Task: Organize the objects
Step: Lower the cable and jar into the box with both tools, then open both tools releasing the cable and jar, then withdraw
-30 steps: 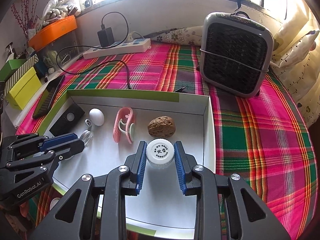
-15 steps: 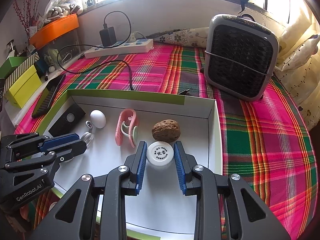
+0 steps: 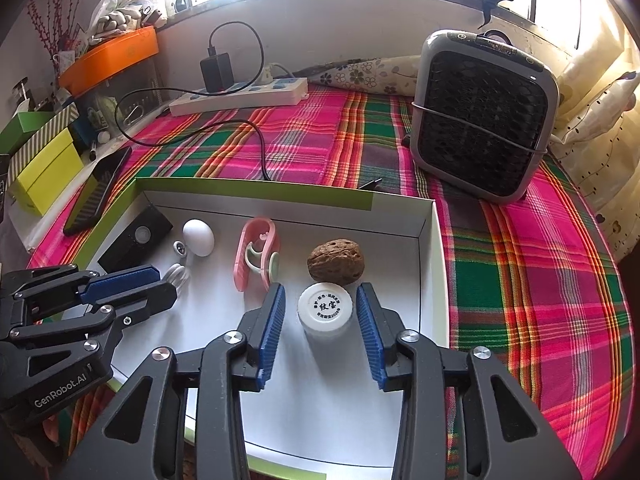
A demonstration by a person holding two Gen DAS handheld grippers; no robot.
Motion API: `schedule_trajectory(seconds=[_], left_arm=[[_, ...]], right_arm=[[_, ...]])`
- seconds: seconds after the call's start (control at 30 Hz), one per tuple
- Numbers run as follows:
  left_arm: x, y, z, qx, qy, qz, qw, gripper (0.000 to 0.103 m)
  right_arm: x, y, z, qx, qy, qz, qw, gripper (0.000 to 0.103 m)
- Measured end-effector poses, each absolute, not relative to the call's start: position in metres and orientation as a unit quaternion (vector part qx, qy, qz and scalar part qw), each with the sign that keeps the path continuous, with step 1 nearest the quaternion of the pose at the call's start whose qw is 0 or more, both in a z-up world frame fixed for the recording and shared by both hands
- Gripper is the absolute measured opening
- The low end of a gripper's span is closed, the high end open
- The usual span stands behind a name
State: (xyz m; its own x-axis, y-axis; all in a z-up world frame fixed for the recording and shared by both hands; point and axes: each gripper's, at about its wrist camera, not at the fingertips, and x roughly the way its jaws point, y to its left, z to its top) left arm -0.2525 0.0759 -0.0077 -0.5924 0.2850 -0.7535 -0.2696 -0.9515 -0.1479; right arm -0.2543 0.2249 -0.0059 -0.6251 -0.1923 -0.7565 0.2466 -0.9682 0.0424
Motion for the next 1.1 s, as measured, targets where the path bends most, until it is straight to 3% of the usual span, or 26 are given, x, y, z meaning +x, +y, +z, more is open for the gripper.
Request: schedule_trajectory(seconds=[0.37,1.1], left_arm=[[-0.248,0.079,-0.007,-0.419,0.005,0.896,0.148,0.028],[-0.227,0.073,0.006,-0.392,0.022,0.915,0.096,0.030]], right_arm=[[-0.252,0.227,-0.004,0.412,0.026,-0.903,0.119,0.052],[-0.233,0.227,0.008,0.399,0.014,-0.910,0.114,0.052]])
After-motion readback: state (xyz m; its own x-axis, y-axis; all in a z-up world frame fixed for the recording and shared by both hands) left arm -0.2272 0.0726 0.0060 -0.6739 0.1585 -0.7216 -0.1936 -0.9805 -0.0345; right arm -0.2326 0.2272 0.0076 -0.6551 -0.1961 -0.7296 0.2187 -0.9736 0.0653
